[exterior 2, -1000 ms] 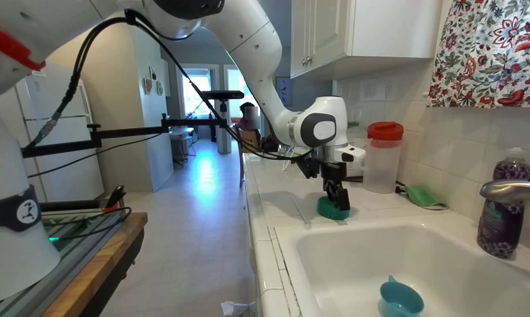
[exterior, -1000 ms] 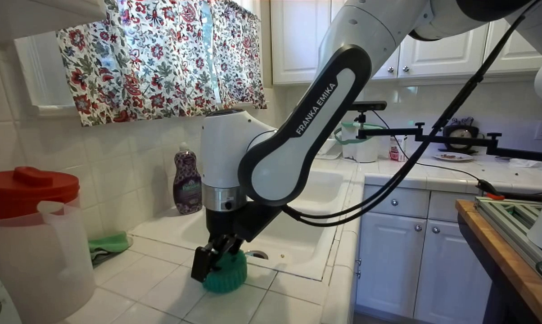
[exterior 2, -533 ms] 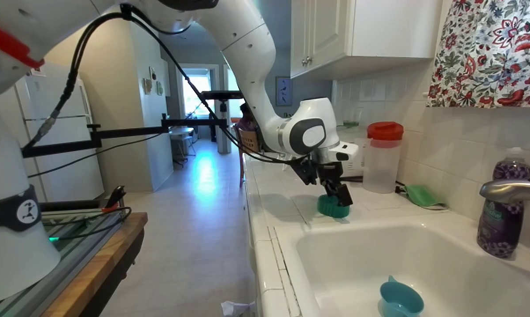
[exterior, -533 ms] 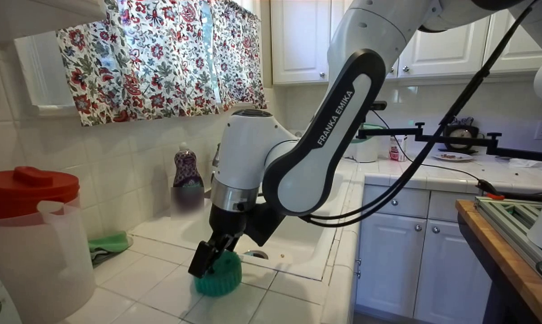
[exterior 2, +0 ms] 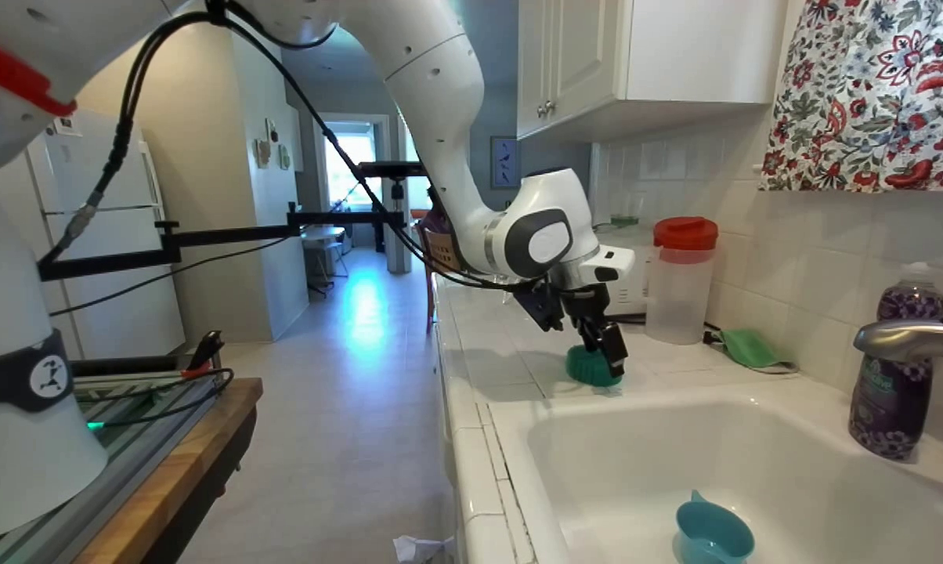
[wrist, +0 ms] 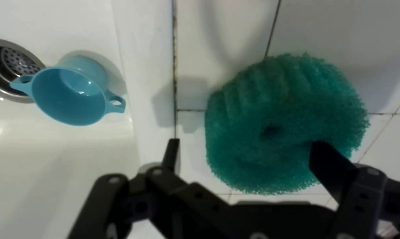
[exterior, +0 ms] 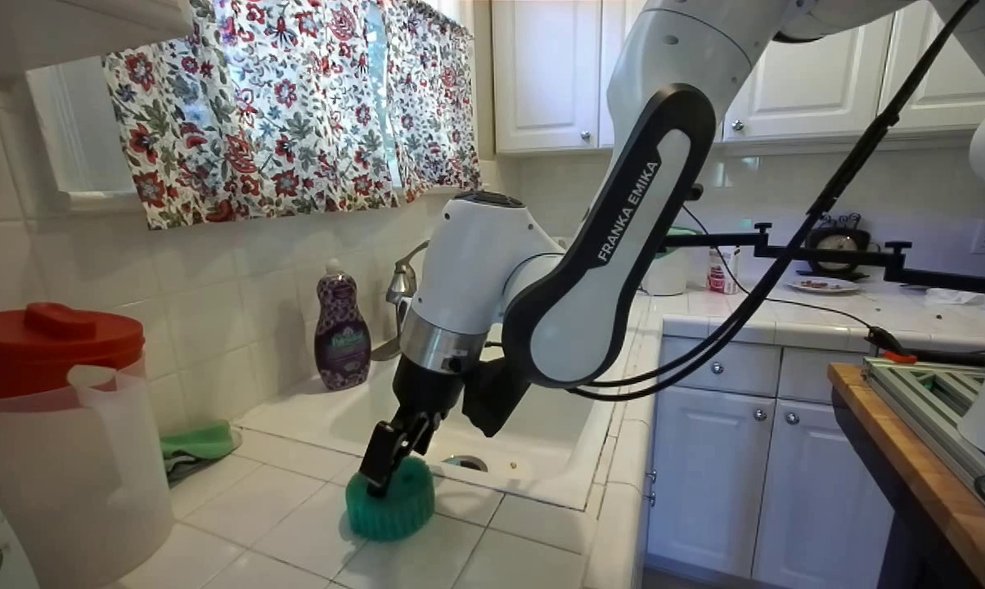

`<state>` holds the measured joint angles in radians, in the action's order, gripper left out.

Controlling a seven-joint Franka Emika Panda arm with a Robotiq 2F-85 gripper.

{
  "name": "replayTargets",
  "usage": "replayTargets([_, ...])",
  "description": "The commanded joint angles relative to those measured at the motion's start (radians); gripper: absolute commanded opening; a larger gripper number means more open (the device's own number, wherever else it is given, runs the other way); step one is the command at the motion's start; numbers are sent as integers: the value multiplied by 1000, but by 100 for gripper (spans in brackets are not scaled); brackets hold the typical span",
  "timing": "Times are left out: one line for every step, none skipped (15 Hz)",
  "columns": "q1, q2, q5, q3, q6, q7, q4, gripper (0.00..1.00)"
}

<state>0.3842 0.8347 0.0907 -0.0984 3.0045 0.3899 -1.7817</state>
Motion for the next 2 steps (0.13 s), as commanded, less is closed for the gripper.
replayTargets([11, 0, -36, -9, 1, -30, -2, 100])
replayTargets([11, 0, -36, -9, 1, -30, -2, 100])
